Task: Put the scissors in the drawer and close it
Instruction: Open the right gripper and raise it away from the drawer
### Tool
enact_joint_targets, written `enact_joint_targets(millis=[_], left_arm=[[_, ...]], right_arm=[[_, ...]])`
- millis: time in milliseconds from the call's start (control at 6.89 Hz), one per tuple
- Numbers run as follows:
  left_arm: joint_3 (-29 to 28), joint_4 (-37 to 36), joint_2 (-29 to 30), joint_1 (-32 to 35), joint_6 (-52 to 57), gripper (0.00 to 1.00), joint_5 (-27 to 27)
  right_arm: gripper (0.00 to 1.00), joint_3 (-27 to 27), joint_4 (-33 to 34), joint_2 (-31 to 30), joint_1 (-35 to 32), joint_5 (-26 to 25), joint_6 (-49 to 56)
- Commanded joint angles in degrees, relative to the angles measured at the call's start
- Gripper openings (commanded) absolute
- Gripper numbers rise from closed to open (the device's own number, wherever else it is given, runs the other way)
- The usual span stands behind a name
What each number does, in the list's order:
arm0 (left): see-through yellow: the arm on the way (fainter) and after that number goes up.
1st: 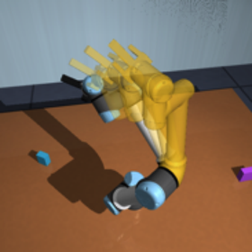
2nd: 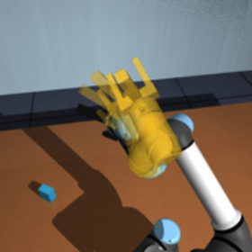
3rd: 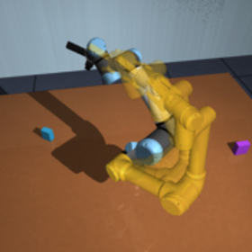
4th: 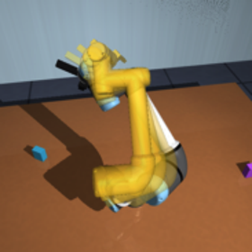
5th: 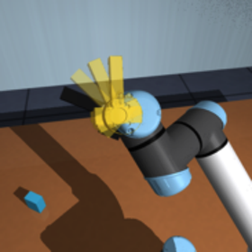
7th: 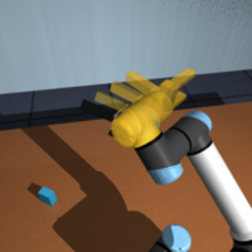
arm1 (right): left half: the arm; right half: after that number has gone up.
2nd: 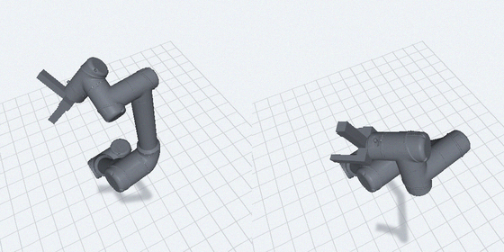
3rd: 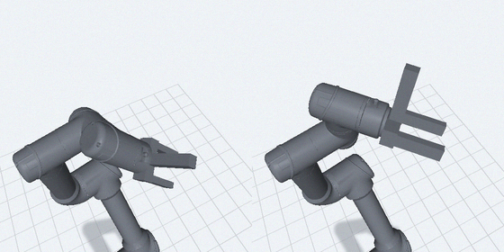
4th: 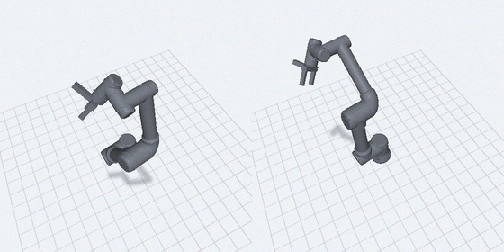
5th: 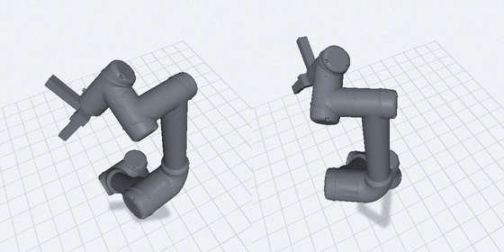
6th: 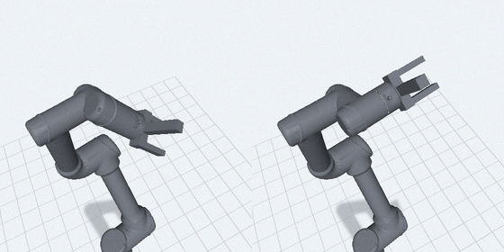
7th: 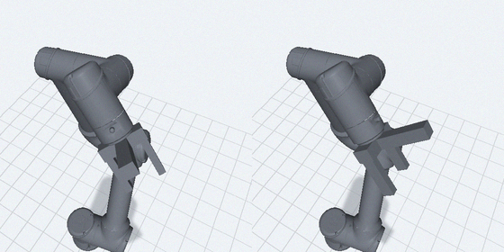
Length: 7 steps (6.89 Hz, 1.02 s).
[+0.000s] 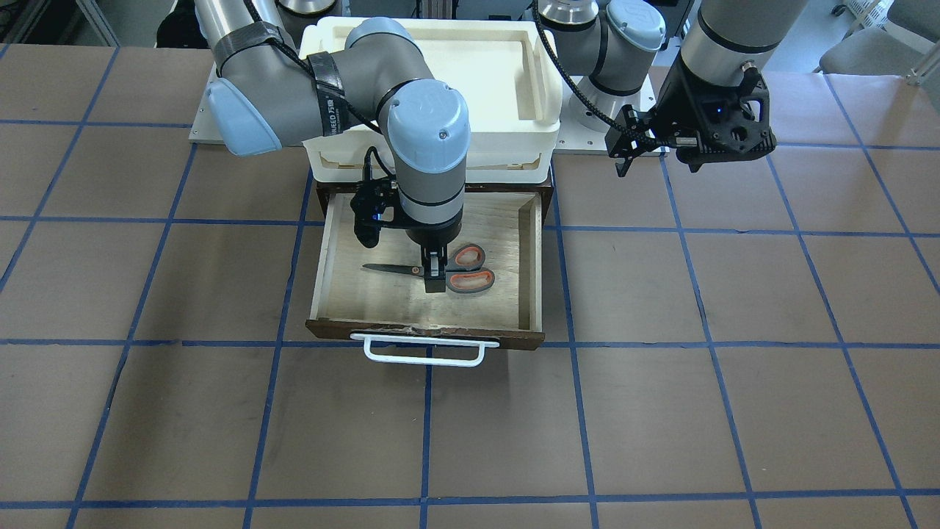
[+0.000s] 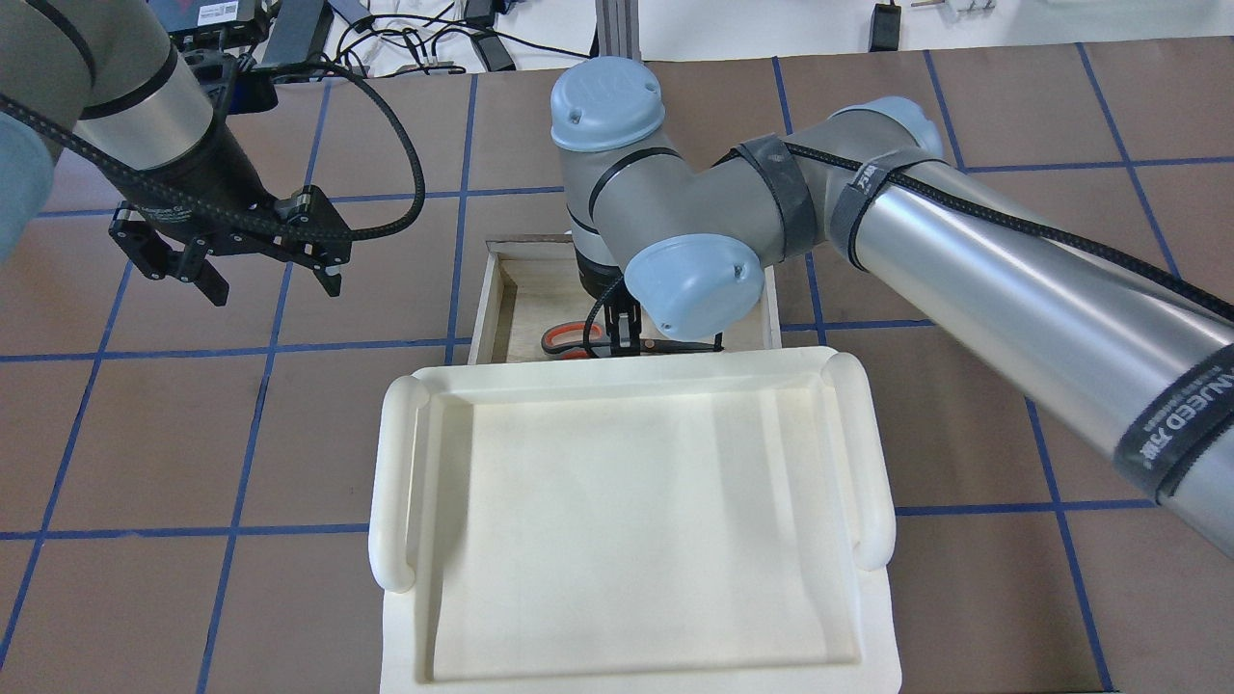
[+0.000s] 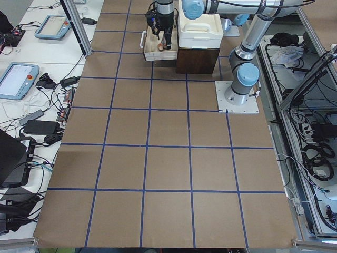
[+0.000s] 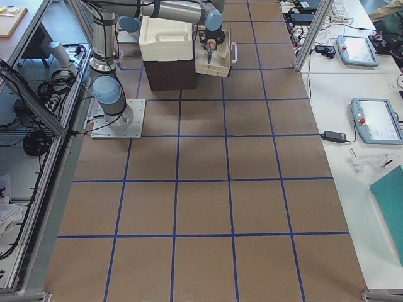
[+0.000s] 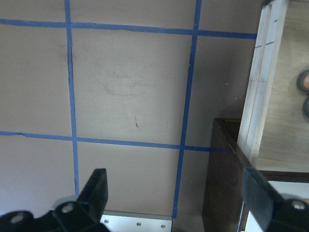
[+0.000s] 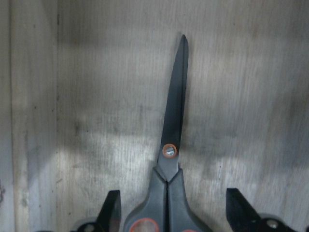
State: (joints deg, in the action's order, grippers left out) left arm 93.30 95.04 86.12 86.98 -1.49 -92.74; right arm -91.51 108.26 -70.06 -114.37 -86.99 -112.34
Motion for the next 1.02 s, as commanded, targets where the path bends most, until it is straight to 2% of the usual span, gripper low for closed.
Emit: enact_joint_targets(millis=[0, 290, 435, 580, 725, 870], left_arm=[[-0.1, -1.4, -0.1, 0.6, -0.3, 1.00, 0.0], [-1.9, -4.0, 0.8, 4.1, -2.2, 1.00, 0.4], [-3.5, -4.9, 2.1, 4.4, -2.2, 1.00, 4.5], [-6.3, -4.8, 3.7, 4.9, -1.3, 1.00, 5.4], [-9.3, -4.8, 5.9, 6.2, -1.1, 1.00, 5.8], [-12.6, -6.0, 9.4, 8.2, -1.1, 1.00, 5.3]], right_arm=[[0.81, 2.3, 0.1, -1.7, 1.2, 1.0, 1.6], [0.75, 4.4, -0.9, -5.6, 4.8, 0.5, 8.4], [0.75, 4.6, -4.2, -8.2, 9.0, 0.4, 15.2], [0.75, 4.5, -8.9, -11.5, 14.3, -1.4, 25.3], [0.81, 4.5, -11.3, -14.2, 19.1, -5.0, 38.1], [0.96, 4.5, -14.0, -16.1, 25.2, -9.9, 51.5]])
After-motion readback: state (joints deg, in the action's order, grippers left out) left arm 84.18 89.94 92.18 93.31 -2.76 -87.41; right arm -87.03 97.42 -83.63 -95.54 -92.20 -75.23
